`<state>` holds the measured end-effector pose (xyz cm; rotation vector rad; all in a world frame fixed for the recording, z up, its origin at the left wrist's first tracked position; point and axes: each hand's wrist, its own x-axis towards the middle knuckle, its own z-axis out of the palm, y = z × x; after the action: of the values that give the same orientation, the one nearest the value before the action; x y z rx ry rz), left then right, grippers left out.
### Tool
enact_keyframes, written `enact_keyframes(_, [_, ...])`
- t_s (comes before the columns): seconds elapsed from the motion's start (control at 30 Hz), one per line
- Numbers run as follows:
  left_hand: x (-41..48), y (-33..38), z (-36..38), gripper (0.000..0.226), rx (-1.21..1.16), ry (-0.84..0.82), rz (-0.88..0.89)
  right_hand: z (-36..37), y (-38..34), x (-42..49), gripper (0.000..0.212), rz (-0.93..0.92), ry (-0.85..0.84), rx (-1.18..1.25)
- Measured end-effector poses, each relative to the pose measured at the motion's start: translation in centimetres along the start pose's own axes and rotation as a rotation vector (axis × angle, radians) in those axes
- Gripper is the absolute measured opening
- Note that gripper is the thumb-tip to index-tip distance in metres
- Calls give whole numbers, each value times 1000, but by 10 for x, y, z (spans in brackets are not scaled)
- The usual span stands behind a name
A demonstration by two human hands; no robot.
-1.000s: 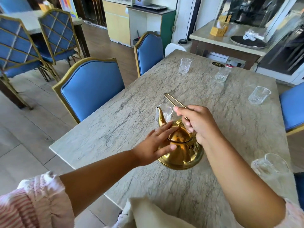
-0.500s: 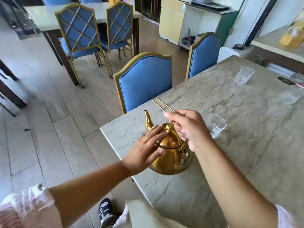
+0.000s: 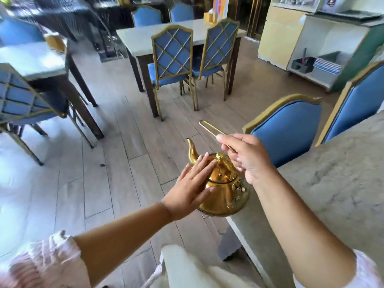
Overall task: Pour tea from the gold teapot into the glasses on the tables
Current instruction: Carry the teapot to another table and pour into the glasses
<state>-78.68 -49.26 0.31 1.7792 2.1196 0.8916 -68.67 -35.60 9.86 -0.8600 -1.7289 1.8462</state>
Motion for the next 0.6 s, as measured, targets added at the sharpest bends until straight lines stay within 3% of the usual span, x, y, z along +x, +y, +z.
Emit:
enact_keyframes(0.3, [52,-104,-64,59,-11,33,-123,89,-3,121,34,-10,5,-8])
enact_keyframes(0.6, [176,-212,-117,59,14,-125,-123,122,-20,279,37,4,47,-52])
